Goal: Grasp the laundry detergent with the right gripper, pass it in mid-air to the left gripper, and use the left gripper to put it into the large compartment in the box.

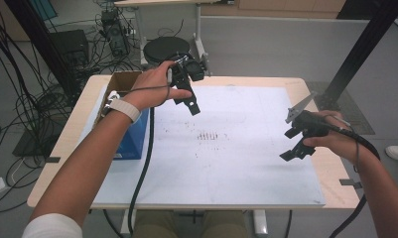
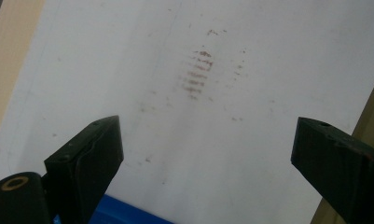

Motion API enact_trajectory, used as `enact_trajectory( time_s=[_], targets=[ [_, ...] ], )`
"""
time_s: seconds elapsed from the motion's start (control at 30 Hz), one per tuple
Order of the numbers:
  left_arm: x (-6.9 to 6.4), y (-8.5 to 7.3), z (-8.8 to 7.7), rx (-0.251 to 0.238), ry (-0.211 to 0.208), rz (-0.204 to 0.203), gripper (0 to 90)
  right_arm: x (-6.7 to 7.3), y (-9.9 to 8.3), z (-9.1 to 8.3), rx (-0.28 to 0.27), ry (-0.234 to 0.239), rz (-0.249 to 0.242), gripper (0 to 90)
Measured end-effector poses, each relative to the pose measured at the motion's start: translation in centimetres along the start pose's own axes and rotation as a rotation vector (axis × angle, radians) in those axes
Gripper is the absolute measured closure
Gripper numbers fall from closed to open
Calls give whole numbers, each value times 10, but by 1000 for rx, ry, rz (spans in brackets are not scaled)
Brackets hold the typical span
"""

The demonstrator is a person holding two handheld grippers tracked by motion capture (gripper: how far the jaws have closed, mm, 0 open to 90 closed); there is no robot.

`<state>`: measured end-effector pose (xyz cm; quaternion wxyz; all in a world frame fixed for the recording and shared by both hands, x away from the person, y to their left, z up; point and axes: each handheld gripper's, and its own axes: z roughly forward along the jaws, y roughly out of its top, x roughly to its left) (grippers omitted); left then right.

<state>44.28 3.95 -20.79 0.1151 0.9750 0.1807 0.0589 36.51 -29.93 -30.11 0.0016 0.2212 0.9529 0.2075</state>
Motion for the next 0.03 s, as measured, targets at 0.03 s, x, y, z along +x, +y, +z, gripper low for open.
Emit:
enact_trajectory(
  time_s=[0.03],
  targets=[
    [0, 0, 0, 2, 1, 0, 95, 0, 0, 0, -1, 0, -1, 100]
  ],
)
